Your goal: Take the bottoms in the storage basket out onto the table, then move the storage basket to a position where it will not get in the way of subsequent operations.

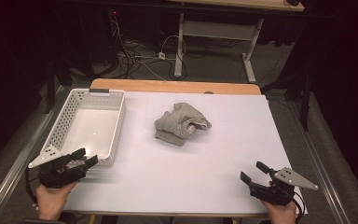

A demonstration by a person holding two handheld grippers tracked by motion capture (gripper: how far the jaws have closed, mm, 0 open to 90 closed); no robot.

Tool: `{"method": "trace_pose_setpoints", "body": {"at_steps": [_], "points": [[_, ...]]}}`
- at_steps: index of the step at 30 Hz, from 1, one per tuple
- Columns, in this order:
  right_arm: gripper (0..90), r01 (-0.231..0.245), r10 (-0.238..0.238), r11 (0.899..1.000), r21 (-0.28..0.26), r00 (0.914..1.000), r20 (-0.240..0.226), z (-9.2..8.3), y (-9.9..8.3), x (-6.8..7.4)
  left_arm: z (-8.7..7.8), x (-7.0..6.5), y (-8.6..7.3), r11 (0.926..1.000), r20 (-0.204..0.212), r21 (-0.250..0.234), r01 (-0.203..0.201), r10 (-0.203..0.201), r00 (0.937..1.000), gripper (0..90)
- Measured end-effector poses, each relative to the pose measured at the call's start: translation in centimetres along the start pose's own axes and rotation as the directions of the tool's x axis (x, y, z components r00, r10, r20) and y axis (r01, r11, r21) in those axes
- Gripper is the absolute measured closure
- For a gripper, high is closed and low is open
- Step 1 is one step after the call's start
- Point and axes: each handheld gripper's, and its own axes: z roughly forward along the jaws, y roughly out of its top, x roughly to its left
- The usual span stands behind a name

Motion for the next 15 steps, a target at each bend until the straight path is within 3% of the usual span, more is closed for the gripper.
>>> {"method": "trace_pose_setpoints", "body": {"at_steps": [8,15], "points": [[23.0,-0.003,0.003,1.0,-0.003,1.0,-0.004,0.0,0.0,0.0,-0.1,-0.4,0.4,0.9998,0.002,-0.017,-0.008,0.008,1.0,34.9],[24.0,-0.012,0.012,1.0,-0.02,0.9999,-0.007,0.0,0.1,0.1,0.3,-1.6,1.0,0.999,0.031,-0.027,-0.036,0.037,0.9988,34.9]]}}
